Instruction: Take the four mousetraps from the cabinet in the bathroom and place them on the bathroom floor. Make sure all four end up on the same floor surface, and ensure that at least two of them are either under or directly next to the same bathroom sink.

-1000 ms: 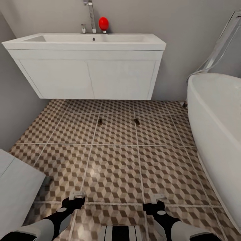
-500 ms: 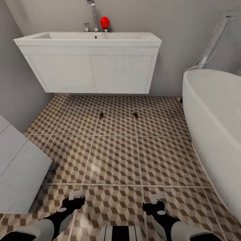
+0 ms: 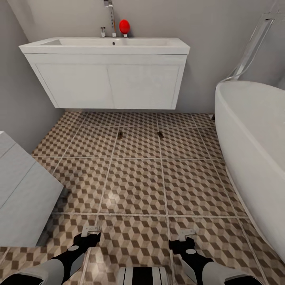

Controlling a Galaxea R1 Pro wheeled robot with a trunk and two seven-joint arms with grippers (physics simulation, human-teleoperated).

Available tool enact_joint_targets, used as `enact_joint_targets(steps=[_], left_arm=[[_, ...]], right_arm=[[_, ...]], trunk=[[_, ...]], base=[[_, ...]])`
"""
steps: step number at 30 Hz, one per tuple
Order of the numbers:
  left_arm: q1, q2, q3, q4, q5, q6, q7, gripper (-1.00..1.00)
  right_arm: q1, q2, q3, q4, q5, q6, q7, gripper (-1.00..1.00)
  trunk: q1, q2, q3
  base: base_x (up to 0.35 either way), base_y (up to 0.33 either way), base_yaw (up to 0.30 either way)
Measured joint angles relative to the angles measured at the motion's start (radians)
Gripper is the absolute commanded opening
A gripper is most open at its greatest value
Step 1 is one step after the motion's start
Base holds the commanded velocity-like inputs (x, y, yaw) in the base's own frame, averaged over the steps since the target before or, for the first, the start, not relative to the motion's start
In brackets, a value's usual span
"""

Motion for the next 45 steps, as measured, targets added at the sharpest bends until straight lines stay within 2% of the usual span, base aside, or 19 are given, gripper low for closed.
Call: enact_joint_targets(steps=[36,45], left_arm=[[0.0,0.0,0.0,-0.002,0.0,0.0,0.002,1.0],[0.0,0.0,0.0,-0.003,0.001,0.005,0.001,1.0]], right_arm=[[0.0,0.0,0.0,0.0,0.0,0.0,-0.002,1.0],[0.0,0.0,0.0,0.0,0.0,0.0,-0.002,1.0]], trunk=[[0.0,0.0,0.0],[-0.004,0.002,0.031]], base=[[0.0,0.0,0.0],[0.0,0.0,0.0]])
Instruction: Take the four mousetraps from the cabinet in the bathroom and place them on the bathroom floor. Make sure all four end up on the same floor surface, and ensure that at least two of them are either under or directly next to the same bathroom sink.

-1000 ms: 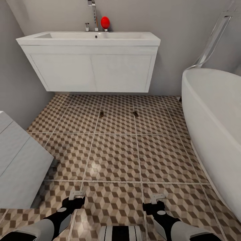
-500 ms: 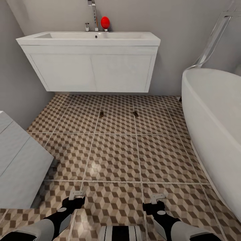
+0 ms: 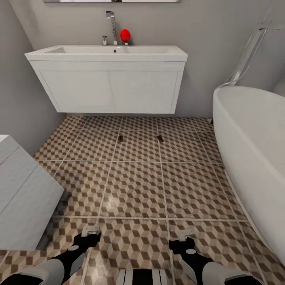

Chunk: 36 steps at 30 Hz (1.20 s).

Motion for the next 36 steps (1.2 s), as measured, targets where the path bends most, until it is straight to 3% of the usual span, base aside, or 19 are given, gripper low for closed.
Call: enact_joint_targets(steps=[25,36], left_arm=[[0.0,-0.001,0.0,0.001,0.0,-0.003,0.003,1.0],[0.0,-0.003,0.0,0.0,0.0,0.0,0.003,1.0]], right_arm=[[0.0,0.0,0.0,0.0,0.0,0.001,0.0,1.0],[0.0,0.0,0.0,0.0,0.0,0.002,0.0,1.0]], trunk=[[0.0,0.0,0.0],[-0.005,0.003,0.042]], base=[[0.0,0.0,0.0],[0.0,0.0,0.0]])
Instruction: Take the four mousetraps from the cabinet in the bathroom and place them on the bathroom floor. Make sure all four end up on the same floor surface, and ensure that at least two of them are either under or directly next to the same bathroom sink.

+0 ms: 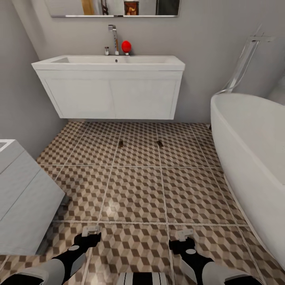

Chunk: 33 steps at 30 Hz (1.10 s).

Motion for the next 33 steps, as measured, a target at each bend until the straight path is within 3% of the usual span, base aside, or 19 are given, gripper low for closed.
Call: enact_joint_targets(steps=[30,33], left_arm=[[0.0,0.0,0.0,0.0,0.0,0.0,0.0,1.0],[0.0,0.0,0.0,0.0,0.0,0.0,0.0,1.0]], right_arm=[[0.0,0.0,0.0,0.0,-0.001,-0.001,0.0,1.0],[0.0,0.0,0.0,0.0,-0.002,-0.001,0.0,1.0]], trunk=[[-0.013,0.007,0.116],[-0.025,0.028,0.126]], base=[[0.0,0.0,0.0],[0.0,0.0,0.0]])
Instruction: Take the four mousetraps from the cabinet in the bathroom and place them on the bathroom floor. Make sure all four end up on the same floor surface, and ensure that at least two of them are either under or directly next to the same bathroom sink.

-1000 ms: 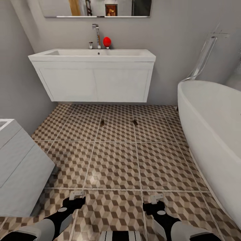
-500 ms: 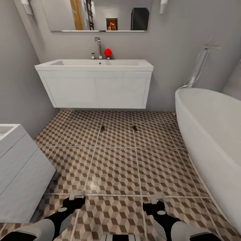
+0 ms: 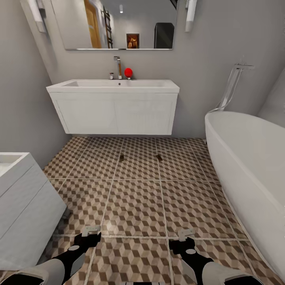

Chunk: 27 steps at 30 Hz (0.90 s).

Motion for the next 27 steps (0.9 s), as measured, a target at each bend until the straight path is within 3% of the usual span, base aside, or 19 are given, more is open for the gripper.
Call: enact_joint_targets(steps=[27], left_arm=[[0.0,0.002,0.0,0.001,0.0,0.002,-0.001,1.0]], right_arm=[[0.0,-0.021,0.0,0.0,-0.003,0.002,0.001,1.0]], trunk=[[-0.104,0.189,0.085]], base=[[0.0,0.0,0.0]])
